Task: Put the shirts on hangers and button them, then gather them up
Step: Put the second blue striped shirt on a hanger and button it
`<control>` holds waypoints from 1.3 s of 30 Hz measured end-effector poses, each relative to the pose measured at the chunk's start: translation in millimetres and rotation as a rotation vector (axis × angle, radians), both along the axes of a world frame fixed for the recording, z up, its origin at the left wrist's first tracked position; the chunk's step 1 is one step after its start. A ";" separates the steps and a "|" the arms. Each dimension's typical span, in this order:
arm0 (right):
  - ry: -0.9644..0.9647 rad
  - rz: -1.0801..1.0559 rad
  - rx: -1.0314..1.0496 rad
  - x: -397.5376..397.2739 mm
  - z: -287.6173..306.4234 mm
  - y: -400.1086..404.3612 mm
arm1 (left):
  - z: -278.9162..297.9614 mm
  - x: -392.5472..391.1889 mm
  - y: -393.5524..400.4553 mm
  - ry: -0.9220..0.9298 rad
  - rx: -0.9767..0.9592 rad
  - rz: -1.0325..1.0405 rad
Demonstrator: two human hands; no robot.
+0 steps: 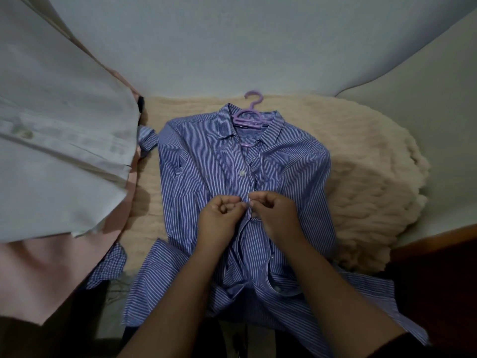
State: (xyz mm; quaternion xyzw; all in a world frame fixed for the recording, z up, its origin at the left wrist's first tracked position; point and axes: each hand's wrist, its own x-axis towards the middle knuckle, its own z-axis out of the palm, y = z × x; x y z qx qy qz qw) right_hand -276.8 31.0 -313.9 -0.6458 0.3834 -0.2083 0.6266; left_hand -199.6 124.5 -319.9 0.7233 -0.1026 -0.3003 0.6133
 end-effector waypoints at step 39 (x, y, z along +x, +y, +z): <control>0.152 -0.008 0.143 -30.1 36.3 37.0 | 26.5 -37.8 41.0 0.145 -0.046 0.092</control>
